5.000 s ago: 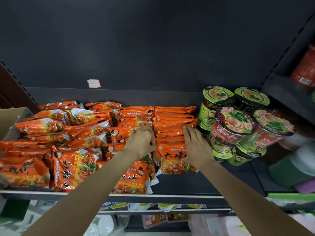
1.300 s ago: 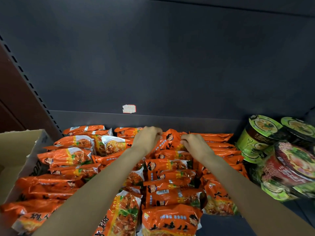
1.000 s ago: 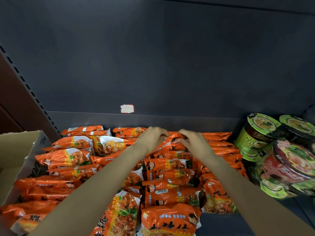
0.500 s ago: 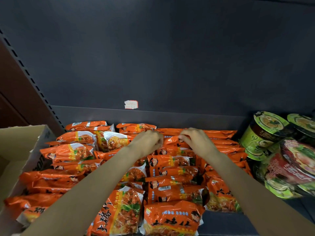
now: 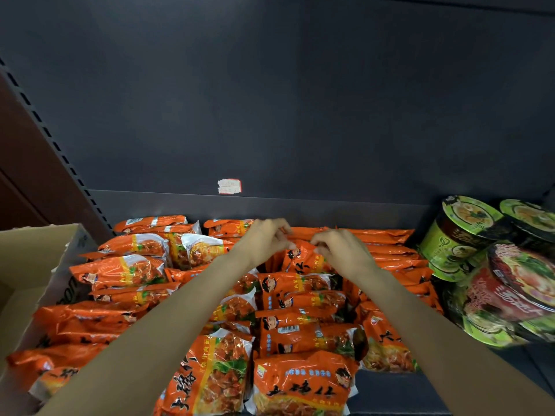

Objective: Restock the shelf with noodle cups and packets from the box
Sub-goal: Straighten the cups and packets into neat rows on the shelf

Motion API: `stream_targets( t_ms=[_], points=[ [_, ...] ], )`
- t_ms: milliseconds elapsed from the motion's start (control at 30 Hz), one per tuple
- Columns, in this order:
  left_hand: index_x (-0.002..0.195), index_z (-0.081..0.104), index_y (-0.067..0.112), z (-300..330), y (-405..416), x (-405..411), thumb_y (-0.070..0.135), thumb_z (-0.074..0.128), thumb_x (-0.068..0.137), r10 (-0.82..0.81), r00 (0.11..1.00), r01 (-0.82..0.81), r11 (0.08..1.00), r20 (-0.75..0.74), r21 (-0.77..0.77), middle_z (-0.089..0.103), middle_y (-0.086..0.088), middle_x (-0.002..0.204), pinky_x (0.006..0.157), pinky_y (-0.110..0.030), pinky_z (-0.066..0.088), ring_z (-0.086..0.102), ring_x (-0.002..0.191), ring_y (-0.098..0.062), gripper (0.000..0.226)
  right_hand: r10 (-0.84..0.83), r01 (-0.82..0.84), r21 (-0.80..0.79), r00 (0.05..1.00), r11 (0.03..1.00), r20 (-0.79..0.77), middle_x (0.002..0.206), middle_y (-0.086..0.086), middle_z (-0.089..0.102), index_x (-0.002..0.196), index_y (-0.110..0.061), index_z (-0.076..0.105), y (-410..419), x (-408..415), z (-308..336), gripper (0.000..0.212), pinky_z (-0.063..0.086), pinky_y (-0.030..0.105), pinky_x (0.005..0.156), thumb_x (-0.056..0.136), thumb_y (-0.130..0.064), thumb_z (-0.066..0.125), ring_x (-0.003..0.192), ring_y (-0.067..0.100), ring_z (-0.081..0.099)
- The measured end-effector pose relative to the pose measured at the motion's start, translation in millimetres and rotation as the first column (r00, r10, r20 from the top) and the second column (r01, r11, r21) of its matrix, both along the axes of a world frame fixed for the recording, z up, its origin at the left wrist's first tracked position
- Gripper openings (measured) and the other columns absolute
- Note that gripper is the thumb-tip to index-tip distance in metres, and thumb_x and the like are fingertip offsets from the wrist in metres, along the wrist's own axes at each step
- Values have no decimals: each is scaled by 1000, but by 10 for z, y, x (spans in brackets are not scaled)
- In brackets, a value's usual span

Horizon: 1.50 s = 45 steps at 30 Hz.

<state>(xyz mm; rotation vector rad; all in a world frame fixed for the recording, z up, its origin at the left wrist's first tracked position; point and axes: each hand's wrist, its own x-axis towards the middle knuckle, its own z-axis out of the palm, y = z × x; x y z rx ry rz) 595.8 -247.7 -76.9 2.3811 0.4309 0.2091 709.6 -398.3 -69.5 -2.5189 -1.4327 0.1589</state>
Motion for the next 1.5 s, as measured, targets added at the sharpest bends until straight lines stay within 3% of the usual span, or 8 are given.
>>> stream_targets(
  t_ms=[133, 400, 467, 567, 800, 1033, 1200, 1500],
  points=[
    [104, 66, 10, -90, 34, -67, 17, 71, 83, -10, 992, 21, 997, -128, 80, 69, -5, 101, 87, -30, 53, 65, 94, -16, 23, -99, 108, 99, 991, 989, -92, 97, 2, 70, 106, -15, 69, 26, -62, -92, 17, 49, 27, 80, 91, -15, 60, 90, 16, 66],
    [97, 69, 11, 31, -89, 122, 7, 58, 90, 28, 996, -37, 993, 84, 109, 71, -3, 94, 81, -29, 53, 66, 87, -15, 14, -122, 119, -45, 989, 992, -83, 76, 5, 58, 65, -15, 50, 9, 11, 38, 26, 44, 31, 69, 85, -8, 65, 85, 26, 62],
    [99, 69, 12, 32, -140, 169, 9, 59, 90, -14, 996, 4, 994, 92, 110, 70, -4, 98, 83, -29, 52, 65, 89, -14, 14, -120, 113, -73, 989, 991, -92, 87, 6, 63, 81, -14, 61, -24, 32, 78, 9, 46, 30, 71, 84, -18, 69, 92, 26, 63],
    [102, 67, 10, 8, -164, 147, 10, 62, 89, -29, 996, 24, 998, 82, 59, 69, -4, 96, 79, -21, 49, 62, 85, -10, 14, -79, 80, 8, 993, 997, -88, 110, 1, 67, 119, -25, 61, -55, -3, 99, 35, 53, 36, 84, 85, -30, 68, 98, 19, 64],
    [102, 65, 18, -125, -24, -10, 26, 69, 84, 41, 955, 19, 981, -295, 195, 67, 1, 103, 85, -37, 53, 62, 95, -17, 20, -135, 164, 147, 972, 975, -190, 112, 5, 67, 111, -13, 68, -49, -45, 47, 22, 52, 33, 88, 90, -13, 61, 92, 20, 67],
    [93, 70, 17, 72, -45, 75, 15, 59, 91, 78, 997, -73, 969, -9, 234, 71, 0, 97, 79, -36, 55, 66, 86, -16, 12, -130, 135, 57, 989, 989, -74, 99, 7, 65, 86, -9, 68, -95, -7, -15, 21, 50, 32, 84, 81, 8, 59, 92, 22, 63],
    [112, 68, 14, -47, -134, 115, 12, 57, 92, -144, 974, 179, 963, -177, 199, 67, -4, 115, 96, -34, 47, 62, 106, -18, 23, -94, 94, -2, 994, 996, -46, 118, -2, 50, 120, -21, 60, -169, 9, -21, 35, 44, 31, 96, 85, -23, 67, 118, 13, 44],
    [135, 48, 24, -121, 45, -45, 34, 54, 93, -118, 962, 217, 878, -248, 426, 44, 3, 142, 112, -38, 28, 35, 133, -18, 44, -29, 30, -23, 998, 999, 58, 118, -4, 56, 113, -20, 66, -200, 21, -177, 23, 40, 28, 100, 91, -22, 59, 116, 13, 48]
  ],
)
